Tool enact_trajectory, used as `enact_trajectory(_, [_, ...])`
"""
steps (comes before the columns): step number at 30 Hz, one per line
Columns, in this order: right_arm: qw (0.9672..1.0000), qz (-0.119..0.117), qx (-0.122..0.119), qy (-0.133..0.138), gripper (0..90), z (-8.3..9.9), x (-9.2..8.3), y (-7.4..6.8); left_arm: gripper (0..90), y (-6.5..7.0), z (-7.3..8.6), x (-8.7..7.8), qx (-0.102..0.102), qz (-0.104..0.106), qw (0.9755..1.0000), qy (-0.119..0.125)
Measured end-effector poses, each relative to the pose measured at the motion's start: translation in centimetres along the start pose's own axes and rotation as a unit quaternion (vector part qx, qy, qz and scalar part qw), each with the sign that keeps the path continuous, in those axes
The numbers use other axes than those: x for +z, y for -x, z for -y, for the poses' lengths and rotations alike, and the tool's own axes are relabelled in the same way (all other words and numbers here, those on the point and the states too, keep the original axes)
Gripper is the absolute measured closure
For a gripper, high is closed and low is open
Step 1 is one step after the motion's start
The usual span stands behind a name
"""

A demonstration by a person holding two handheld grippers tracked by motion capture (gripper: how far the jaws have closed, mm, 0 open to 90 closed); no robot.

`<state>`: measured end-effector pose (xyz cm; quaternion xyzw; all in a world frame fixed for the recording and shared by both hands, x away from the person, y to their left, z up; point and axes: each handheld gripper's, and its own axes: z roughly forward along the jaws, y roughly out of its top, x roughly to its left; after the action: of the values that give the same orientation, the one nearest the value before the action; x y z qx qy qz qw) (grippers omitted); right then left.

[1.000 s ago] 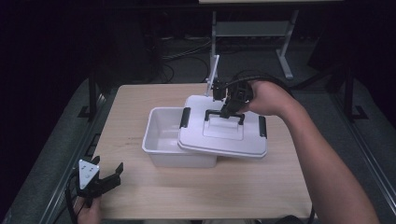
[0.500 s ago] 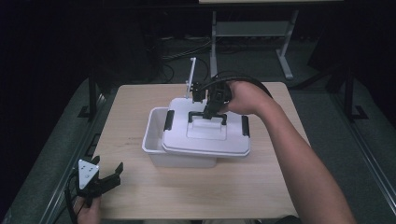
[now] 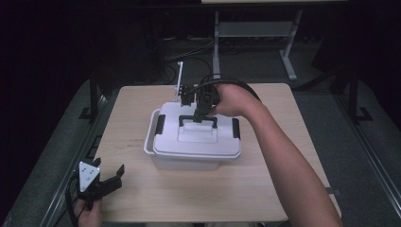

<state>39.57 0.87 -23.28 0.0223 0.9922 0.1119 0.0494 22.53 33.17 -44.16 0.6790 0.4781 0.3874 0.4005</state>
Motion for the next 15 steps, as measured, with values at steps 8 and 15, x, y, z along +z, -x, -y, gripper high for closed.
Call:
enact_trajectory(8, [1.0000, -0.003, -0.004, 0.000, 84.5, -1.0, 0.5, 0.2, 15.0, 0.0, 0.0, 0.0, -0.002, 0.000, 1.0000, 0.000])
enact_trajectory(15, [1.0000, -0.005, -0.005, -0.002, 84.5, -2.1, 0.9, 0.4, 15.0, 0.0, 0.0, 0.0, 0.000, 0.000, 1.0000, 0.000])
